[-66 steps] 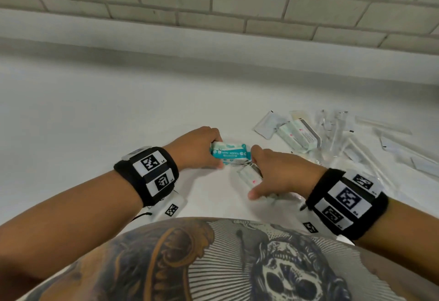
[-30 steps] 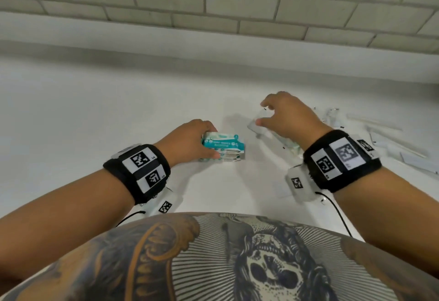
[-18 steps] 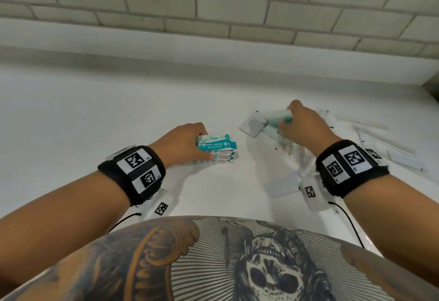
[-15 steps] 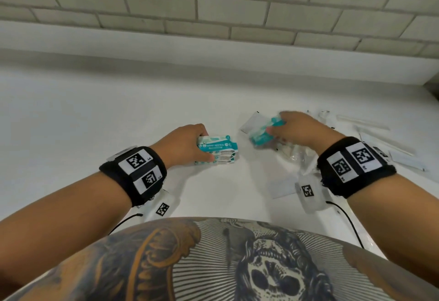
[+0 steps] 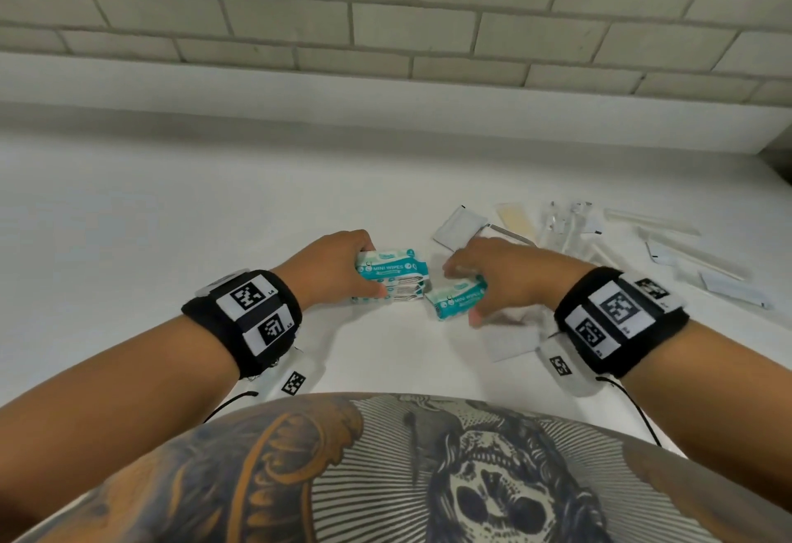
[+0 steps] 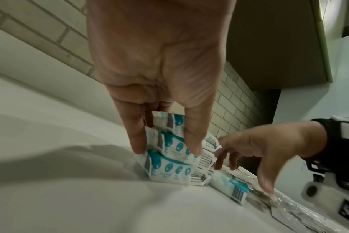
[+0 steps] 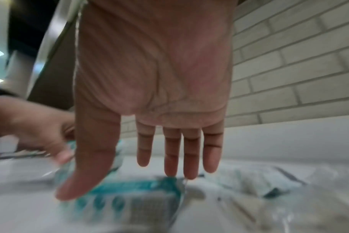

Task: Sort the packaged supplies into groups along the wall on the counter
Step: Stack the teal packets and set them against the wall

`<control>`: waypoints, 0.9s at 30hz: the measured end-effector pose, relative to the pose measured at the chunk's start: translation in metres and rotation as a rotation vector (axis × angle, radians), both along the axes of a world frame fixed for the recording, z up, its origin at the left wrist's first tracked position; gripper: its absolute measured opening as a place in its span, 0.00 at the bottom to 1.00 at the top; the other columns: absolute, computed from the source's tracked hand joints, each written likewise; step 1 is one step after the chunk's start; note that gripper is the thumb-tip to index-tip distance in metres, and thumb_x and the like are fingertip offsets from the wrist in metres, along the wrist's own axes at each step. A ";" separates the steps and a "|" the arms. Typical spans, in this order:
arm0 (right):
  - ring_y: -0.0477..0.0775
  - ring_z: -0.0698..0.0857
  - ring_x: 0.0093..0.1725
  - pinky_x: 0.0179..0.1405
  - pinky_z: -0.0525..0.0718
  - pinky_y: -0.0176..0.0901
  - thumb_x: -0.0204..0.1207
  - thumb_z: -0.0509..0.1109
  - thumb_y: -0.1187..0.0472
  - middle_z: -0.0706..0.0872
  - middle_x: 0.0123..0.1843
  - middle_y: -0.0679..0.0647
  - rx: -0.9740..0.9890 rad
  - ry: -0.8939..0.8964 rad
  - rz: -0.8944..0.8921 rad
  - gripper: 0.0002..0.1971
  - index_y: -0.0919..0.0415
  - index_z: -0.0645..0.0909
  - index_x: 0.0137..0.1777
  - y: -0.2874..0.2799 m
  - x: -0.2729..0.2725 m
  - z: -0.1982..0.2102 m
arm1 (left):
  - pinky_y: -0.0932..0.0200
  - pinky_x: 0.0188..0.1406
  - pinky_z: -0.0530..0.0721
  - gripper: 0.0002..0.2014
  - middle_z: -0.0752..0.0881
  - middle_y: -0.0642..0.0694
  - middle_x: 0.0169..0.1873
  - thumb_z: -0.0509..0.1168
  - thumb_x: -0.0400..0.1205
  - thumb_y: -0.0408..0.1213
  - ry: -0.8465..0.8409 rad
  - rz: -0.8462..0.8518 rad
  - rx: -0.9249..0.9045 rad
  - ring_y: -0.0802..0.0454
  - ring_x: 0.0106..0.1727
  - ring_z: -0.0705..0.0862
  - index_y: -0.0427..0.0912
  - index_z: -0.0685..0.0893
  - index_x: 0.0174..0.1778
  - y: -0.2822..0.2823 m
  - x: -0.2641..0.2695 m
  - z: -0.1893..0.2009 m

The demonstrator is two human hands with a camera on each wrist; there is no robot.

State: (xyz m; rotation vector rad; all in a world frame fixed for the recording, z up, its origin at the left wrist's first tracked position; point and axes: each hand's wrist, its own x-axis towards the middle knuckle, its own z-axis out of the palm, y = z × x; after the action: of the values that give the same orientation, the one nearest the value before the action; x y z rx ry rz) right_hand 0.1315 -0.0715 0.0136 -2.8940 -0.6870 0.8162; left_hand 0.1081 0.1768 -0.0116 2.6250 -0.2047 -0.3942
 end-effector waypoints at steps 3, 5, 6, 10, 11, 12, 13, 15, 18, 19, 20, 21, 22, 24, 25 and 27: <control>0.51 0.78 0.52 0.45 0.76 0.42 0.67 0.74 0.59 0.77 0.51 0.45 -0.097 -0.127 0.062 0.17 0.46 0.74 0.54 0.001 0.003 -0.011 | 0.64 0.37 0.78 0.21 0.84 0.52 0.50 0.78 0.71 0.48 0.008 0.011 -0.027 0.57 0.45 0.82 0.50 0.76 0.53 0.002 -0.003 0.000; 0.50 0.79 0.47 0.41 0.75 0.40 0.69 0.75 0.57 0.78 0.49 0.46 -0.052 -0.201 -0.024 0.15 0.50 0.77 0.54 0.000 0.013 0.001 | 0.65 0.38 0.78 0.25 0.84 0.54 0.51 0.79 0.70 0.48 0.033 0.037 -0.093 0.60 0.45 0.82 0.51 0.75 0.57 0.003 -0.005 -0.002; 0.49 0.79 0.47 0.41 0.74 0.39 0.70 0.75 0.56 0.79 0.49 0.47 0.003 -0.239 -0.064 0.16 0.51 0.78 0.57 0.000 0.017 0.011 | 0.66 0.39 0.77 0.29 0.83 0.55 0.52 0.80 0.69 0.47 0.049 0.051 -0.131 0.61 0.46 0.82 0.51 0.73 0.62 0.004 -0.007 -0.002; 0.51 0.81 0.51 0.48 0.80 0.45 0.71 0.77 0.55 0.83 0.55 0.48 0.262 -0.351 -0.076 0.22 0.50 0.80 0.65 0.024 0.021 0.039 | 0.74 0.40 0.76 0.46 0.78 0.58 0.54 0.82 0.67 0.43 0.100 0.074 -0.277 0.68 0.46 0.81 0.53 0.61 0.76 0.002 -0.010 0.001; 0.50 0.81 0.52 0.50 0.81 0.45 0.70 0.77 0.55 0.83 0.56 0.48 0.317 -0.337 -0.044 0.23 0.50 0.79 0.66 0.035 0.017 0.040 | 0.75 0.40 0.77 0.48 0.78 0.58 0.55 0.82 0.66 0.42 0.100 0.077 -0.307 0.69 0.47 0.81 0.54 0.59 0.76 0.002 -0.010 0.002; 0.50 0.82 0.52 0.50 0.82 0.44 0.70 0.78 0.55 0.84 0.57 0.48 0.355 -0.315 -0.015 0.24 0.50 0.78 0.66 0.046 0.012 0.038 | 0.74 0.40 0.78 0.49 0.78 0.58 0.56 0.83 0.66 0.42 0.092 0.081 -0.328 0.69 0.48 0.82 0.55 0.58 0.77 0.002 -0.010 0.003; 0.50 0.82 0.51 0.49 0.82 0.44 0.70 0.78 0.55 0.84 0.57 0.48 0.372 -0.293 0.009 0.24 0.51 0.78 0.65 0.056 0.007 0.033 | 0.72 0.43 0.80 0.50 0.79 0.58 0.55 0.83 0.65 0.42 0.081 0.085 -0.343 0.68 0.49 0.82 0.56 0.57 0.77 0.003 -0.010 0.004; 0.50 0.82 0.52 0.49 0.81 0.44 0.69 0.79 0.54 0.84 0.57 0.48 0.373 -0.266 0.047 0.22 0.52 0.77 0.62 0.069 0.002 0.023 | 0.68 0.49 0.81 0.50 0.78 0.61 0.52 0.83 0.65 0.42 0.059 0.092 -0.367 0.64 0.50 0.83 0.57 0.57 0.77 0.005 -0.010 0.006; 0.49 0.83 0.54 0.53 0.82 0.45 0.69 0.80 0.53 0.82 0.56 0.44 0.496 -0.255 -0.047 0.20 0.51 0.80 0.59 0.062 0.008 0.020 | 0.68 0.50 0.81 0.41 0.79 0.60 0.54 0.82 0.67 0.44 0.017 0.085 -0.340 0.61 0.51 0.84 0.56 0.66 0.72 0.008 -0.011 0.007; 0.48 0.83 0.53 0.52 0.82 0.44 0.68 0.80 0.52 0.82 0.55 0.44 0.554 -0.279 -0.121 0.19 0.51 0.81 0.58 0.053 0.014 0.022 | 0.67 0.48 0.82 0.36 0.81 0.58 0.55 0.81 0.68 0.45 0.000 0.083 -0.309 0.60 0.52 0.84 0.54 0.70 0.69 0.008 -0.011 0.007; 0.48 0.83 0.52 0.51 0.81 0.43 0.69 0.80 0.53 0.83 0.55 0.45 0.582 -0.316 -0.188 0.18 0.52 0.82 0.57 0.043 0.021 0.023 | 0.68 0.47 0.82 0.30 0.83 0.57 0.54 0.80 0.69 0.45 -0.014 0.087 -0.286 0.60 0.51 0.85 0.53 0.74 0.65 0.010 -0.013 0.005; 0.48 0.82 0.52 0.49 0.79 0.42 0.69 0.80 0.53 0.83 0.56 0.46 0.548 -0.350 -0.251 0.18 0.53 0.82 0.57 0.030 0.029 0.025 | 0.68 0.45 0.81 0.26 0.85 0.56 0.53 0.79 0.71 0.45 -0.027 0.087 -0.273 0.60 0.50 0.85 0.52 0.77 0.62 0.009 -0.012 0.005; 0.50 0.82 0.53 0.49 0.78 0.43 0.70 0.79 0.52 0.83 0.57 0.48 0.454 -0.357 -0.298 0.19 0.54 0.81 0.58 0.016 0.036 0.023 | 0.69 0.44 0.81 0.23 0.86 0.55 0.51 0.78 0.71 0.45 -0.036 0.089 -0.267 0.61 0.48 0.84 0.51 0.78 0.60 0.008 -0.011 0.003; 0.53 0.81 0.53 0.49 0.78 0.46 0.68 0.80 0.50 0.81 0.60 0.52 0.174 -0.298 -0.345 0.25 0.54 0.78 0.63 -0.006 0.045 0.012 | 0.69 0.41 0.80 0.21 0.86 0.55 0.49 0.78 0.72 0.45 -0.044 0.092 -0.256 0.62 0.45 0.83 0.51 0.80 0.57 0.007 -0.011 0.002; 0.55 0.80 0.53 0.49 0.79 0.48 0.66 0.81 0.49 0.80 0.60 0.53 0.062 -0.252 -0.356 0.29 0.54 0.75 0.64 -0.015 0.047 0.003 | 0.69 0.40 0.79 0.20 0.86 0.55 0.48 0.78 0.72 0.45 -0.043 0.086 -0.246 0.61 0.45 0.83 0.51 0.80 0.57 0.007 -0.010 0.002; 0.56 0.81 0.51 0.48 0.81 0.48 0.63 0.82 0.50 0.80 0.57 0.54 -0.027 -0.217 -0.369 0.31 0.54 0.72 0.64 -0.026 0.046 -0.017 | 0.67 0.41 0.80 0.19 0.86 0.55 0.48 0.78 0.72 0.45 -0.034 0.063 -0.213 0.60 0.45 0.84 0.51 0.80 0.56 0.006 -0.009 0.002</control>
State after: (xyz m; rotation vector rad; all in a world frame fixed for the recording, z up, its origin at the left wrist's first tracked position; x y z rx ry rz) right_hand 0.1772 -0.0975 -0.0029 -3.0215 -0.1383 0.4754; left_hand 0.0995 0.1827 -0.0095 2.4227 -0.1647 -0.2897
